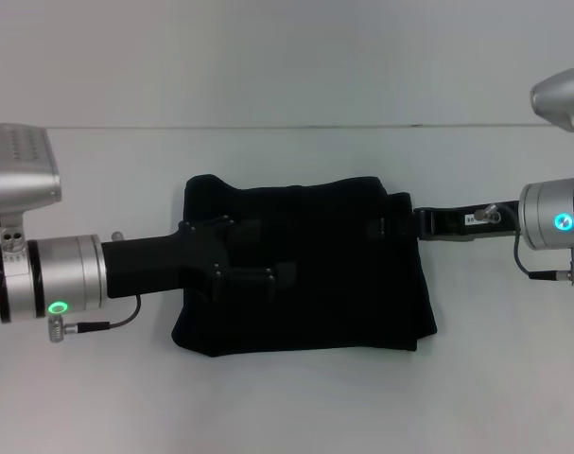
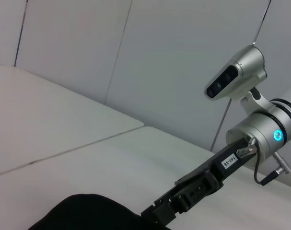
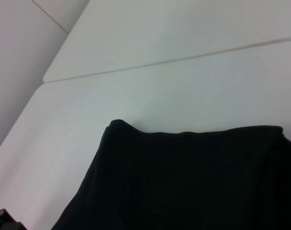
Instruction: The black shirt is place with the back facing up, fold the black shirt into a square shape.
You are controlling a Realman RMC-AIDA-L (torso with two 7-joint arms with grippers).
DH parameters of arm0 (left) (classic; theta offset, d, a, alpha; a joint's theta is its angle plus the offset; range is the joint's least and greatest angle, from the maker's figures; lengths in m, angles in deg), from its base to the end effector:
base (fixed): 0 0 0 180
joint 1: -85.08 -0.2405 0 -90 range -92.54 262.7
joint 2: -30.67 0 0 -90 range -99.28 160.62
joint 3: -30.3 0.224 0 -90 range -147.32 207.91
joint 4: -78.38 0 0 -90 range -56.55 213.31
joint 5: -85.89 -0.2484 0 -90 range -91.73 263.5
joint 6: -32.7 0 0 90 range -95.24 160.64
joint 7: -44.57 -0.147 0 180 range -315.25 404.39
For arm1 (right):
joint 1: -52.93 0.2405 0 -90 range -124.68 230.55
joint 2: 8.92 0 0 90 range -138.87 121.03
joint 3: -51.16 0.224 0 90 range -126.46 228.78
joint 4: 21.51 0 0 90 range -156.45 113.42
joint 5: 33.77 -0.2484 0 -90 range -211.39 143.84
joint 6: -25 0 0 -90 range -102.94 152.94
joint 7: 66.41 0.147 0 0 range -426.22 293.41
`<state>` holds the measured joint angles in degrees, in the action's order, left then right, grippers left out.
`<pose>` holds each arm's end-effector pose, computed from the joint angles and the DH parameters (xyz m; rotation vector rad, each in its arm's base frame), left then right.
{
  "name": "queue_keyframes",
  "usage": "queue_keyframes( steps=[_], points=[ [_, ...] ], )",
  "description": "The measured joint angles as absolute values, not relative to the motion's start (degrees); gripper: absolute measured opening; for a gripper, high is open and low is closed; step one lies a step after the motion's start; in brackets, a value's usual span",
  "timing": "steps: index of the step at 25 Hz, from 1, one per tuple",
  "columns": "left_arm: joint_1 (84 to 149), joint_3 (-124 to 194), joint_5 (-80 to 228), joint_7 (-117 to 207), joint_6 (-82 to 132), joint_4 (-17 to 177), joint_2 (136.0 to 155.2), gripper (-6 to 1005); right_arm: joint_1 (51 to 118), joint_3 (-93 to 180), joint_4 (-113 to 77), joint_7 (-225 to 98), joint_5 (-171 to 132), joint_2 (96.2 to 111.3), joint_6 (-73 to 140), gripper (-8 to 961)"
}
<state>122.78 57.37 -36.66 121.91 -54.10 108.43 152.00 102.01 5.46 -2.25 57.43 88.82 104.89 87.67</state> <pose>-0.2430 0.3616 -0.0144 -2.6988 -0.6894 -0.7851 0.2345 0.4291 -0.0276 -2.3705 1.5396 0.4001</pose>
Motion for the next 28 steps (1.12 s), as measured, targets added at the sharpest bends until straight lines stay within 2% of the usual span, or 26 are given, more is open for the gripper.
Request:
queue_keyframes(
  steps=[9, 17, 20, 25, 28],
  points=[
    [122.78, 57.37, -36.55, 121.83, -53.90, 108.45, 152.05, 926, 102.91, 5.35, -2.36, 57.79, 88.83, 105.99, 86.61, 697],
    [122.94, 57.36, -36.59, 121.82, -53.87, 108.55, 151.99, 922, 102.43, 5.37, -2.36, 58.65, 88.62, 106.13, 85.47, 677],
    [122.95, 57.37, -36.50, 121.82, -53.80, 108.63, 151.98, 920, 102.34, 5.37, -2.36, 58.59, 88.63, 106.45, 84.66, 465],
    [122.92, 57.36, -36.37, 121.82, -53.78, 108.70, 151.96, 918, 102.28, 5.28, -2.22, 56.57, 88.73, 107.61, 83.19, 221],
    [122.87, 57.29, -36.37, 121.82, -53.78, 108.71, 151.95, 916, 102.15, 5.59, -1.90, 54.04, 88.41, 108.19, 82.94, 128]
  ],
)
